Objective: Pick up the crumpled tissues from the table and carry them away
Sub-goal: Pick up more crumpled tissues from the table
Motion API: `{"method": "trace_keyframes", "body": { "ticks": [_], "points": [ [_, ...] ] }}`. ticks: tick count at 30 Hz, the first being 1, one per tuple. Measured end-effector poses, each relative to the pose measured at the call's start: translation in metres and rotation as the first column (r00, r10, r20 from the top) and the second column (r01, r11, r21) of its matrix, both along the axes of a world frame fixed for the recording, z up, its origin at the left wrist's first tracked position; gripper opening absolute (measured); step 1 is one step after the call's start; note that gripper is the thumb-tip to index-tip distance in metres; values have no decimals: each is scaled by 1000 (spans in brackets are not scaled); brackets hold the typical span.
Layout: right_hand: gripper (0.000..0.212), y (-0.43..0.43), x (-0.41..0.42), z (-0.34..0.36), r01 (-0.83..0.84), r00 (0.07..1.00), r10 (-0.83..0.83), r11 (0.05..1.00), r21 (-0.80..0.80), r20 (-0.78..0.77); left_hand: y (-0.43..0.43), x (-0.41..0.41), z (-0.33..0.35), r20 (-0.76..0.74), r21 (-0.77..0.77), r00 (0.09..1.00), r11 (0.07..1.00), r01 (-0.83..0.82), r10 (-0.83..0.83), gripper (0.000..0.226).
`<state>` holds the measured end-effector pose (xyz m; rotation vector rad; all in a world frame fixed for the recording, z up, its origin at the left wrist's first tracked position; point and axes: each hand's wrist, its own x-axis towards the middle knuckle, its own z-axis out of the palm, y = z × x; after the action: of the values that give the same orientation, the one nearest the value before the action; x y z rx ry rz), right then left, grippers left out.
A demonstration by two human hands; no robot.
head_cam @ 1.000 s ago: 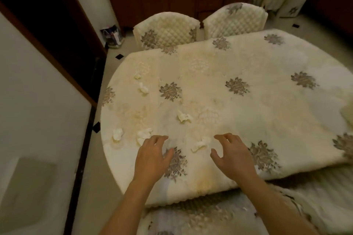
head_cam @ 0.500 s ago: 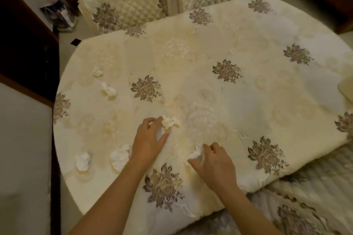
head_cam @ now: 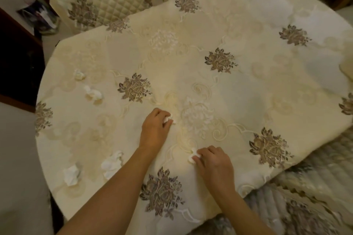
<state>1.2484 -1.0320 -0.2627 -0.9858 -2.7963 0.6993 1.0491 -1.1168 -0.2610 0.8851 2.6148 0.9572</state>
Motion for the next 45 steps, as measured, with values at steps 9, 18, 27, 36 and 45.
{"method": "trace_keyframes", "body": {
  "ticks": [9,18,27,36,45],
  "points": [
    [15,18,12,51,158,967,-207,945,-287,-150,-17,37,49,179,196,982,976,-97,62,4],
    [7,1,26,130,140,858,-326,892,-430,-396,-54,96,134,250,413,959,882,-228,132,9],
    [6,-16,64,154,183,781,-449,830,-528,-435,-64,143,157,318,476,946,851,-223,69,12],
    [8,6,153,160,419,640,-642,753,-508,-422,-10,201,153,345,490,924,871,-29,-164,9],
    [7,49,255,170,582,455,-758,650,-489,-466,76,291,165,344,513,837,832,212,-425,8]
  ]
}}
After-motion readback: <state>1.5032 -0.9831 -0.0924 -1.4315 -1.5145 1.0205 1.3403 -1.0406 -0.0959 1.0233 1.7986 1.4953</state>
